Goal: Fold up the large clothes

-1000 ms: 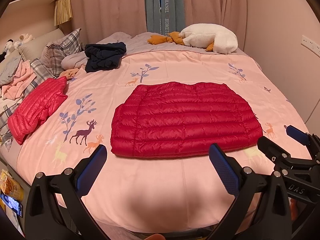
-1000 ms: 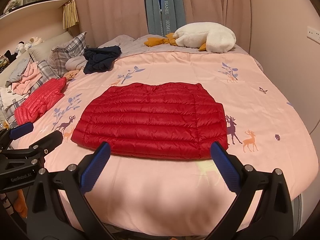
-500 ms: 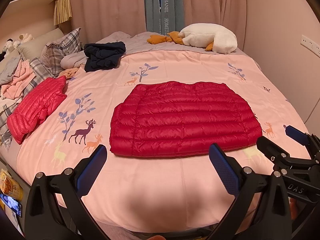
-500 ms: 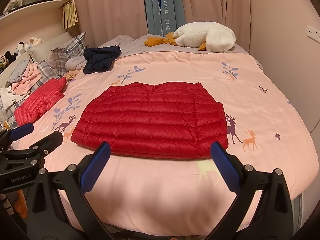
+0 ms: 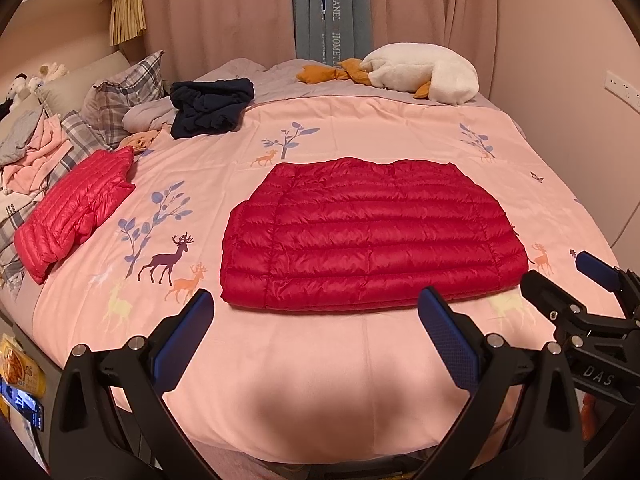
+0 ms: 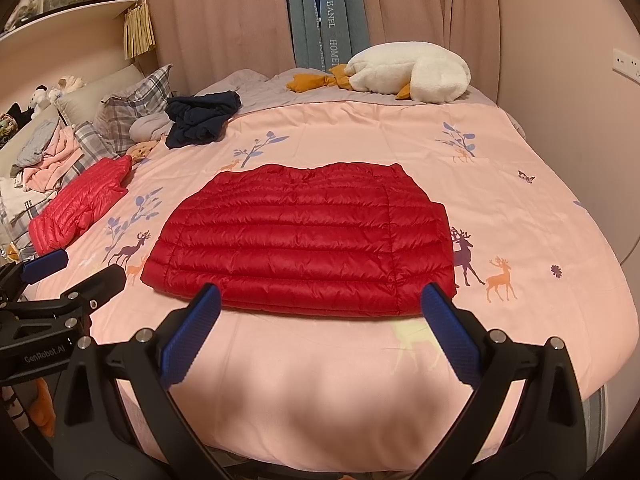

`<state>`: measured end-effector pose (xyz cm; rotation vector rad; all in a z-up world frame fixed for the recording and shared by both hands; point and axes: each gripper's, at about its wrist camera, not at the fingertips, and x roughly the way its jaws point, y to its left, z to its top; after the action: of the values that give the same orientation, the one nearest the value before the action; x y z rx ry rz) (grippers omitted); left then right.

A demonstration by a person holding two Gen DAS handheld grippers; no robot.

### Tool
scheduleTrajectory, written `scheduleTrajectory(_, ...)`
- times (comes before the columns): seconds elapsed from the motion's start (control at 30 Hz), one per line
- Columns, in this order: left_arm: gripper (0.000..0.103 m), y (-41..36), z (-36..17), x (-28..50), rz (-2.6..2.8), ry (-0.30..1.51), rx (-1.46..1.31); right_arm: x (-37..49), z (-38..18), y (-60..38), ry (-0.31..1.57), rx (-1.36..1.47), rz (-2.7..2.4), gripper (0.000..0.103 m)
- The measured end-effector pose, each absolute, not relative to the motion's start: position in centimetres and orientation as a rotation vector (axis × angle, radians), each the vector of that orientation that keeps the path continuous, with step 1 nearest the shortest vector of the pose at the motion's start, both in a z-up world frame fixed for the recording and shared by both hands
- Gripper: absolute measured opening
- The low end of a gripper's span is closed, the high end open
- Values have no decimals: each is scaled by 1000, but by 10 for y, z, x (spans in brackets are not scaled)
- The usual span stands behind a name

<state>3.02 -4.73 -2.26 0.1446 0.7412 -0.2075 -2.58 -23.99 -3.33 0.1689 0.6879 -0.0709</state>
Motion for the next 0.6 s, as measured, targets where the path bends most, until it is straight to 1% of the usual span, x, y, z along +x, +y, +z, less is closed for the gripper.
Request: scheduleTrajectory(0.6,102,-45,-25,32,-208,747,144,-26,-36,-239,692,171,-72,101)
